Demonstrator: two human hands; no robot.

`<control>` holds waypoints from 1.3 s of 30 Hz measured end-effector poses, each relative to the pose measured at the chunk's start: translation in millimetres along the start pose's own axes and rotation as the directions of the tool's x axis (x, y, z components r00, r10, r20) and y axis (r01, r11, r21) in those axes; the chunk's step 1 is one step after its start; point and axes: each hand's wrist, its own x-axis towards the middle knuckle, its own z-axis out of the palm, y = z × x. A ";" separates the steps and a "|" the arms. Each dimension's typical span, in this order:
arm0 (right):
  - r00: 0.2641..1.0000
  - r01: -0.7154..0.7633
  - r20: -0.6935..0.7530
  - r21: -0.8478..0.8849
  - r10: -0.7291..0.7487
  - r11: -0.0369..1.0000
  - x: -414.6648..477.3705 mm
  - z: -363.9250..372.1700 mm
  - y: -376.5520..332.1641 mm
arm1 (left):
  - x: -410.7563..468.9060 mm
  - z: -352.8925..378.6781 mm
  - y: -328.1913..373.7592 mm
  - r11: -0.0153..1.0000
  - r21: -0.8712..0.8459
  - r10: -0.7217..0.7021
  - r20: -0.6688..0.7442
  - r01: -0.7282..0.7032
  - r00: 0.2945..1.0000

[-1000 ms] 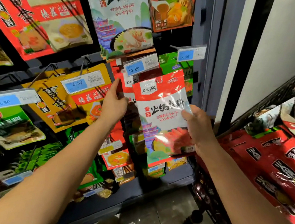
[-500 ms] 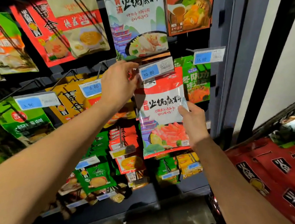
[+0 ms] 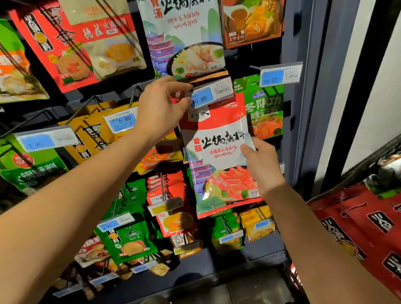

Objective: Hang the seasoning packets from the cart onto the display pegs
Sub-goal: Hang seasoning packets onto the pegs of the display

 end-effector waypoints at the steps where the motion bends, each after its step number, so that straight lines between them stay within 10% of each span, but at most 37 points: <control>1: 1.000 0.002 -0.002 -0.011 -0.002 1.000 1.3 -0.2 1.0 | 1.2 0.8 -1.0 1.000 -0.009 -0.011 -0.004 0.011 1.000; 25: 0.999 -0.038 -0.037 -0.322 0.027 0.946 28.4 12.0 19.0 | 4.8 0.8 1.3 0.995 -0.052 -0.083 0.027 0.084 0.996; 39: 0.985 -0.166 0.017 -0.179 0.172 0.970 49.7 21.4 22.0 | 4.8 1.7 -1.5 0.997 -0.042 -0.070 0.024 0.071 0.997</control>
